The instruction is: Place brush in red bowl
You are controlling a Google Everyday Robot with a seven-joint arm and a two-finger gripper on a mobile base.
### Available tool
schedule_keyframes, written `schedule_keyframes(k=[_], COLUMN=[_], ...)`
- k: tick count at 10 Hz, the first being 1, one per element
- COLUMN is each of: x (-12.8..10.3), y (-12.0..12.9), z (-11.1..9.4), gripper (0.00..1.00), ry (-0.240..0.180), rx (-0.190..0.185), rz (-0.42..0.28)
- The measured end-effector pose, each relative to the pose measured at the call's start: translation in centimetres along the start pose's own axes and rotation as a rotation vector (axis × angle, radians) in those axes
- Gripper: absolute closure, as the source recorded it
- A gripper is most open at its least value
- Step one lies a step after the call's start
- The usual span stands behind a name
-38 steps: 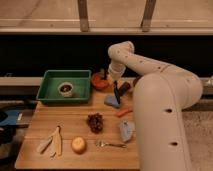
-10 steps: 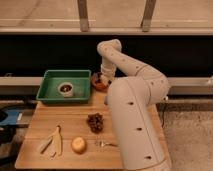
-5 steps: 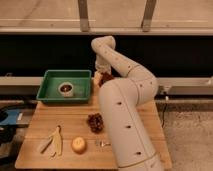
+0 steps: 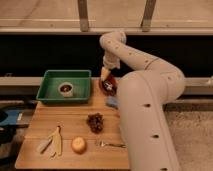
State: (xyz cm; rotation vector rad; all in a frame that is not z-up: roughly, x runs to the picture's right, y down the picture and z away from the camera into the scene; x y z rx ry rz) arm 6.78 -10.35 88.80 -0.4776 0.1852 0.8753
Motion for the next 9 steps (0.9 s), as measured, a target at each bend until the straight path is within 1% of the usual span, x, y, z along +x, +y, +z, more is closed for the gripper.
schedule_keyframes(k=[1,2,3,5,6,7,9], x=[1.6,3.0,4.7,7.9,8.8,9.2,8.9], y=[-1.1,-2.0,-3.1,-4.7,-5.1,-5.2,-4.9], z=[-0.9,-1.5,-2.1,-3.0,-3.3,-3.5,-3.5], gripper=[0.20,0.20,0.20,0.20,0.20,0.20,0.20], ry=[-0.028,-0.058,-0.104,-0.185,-0.209,-0.220,-0.224], rx=[0.016,0.023,0.026,0.032,0.036,0.035,0.030], rz=[0.049,0.100,0.179,0.310,0.346,0.363,0.361])
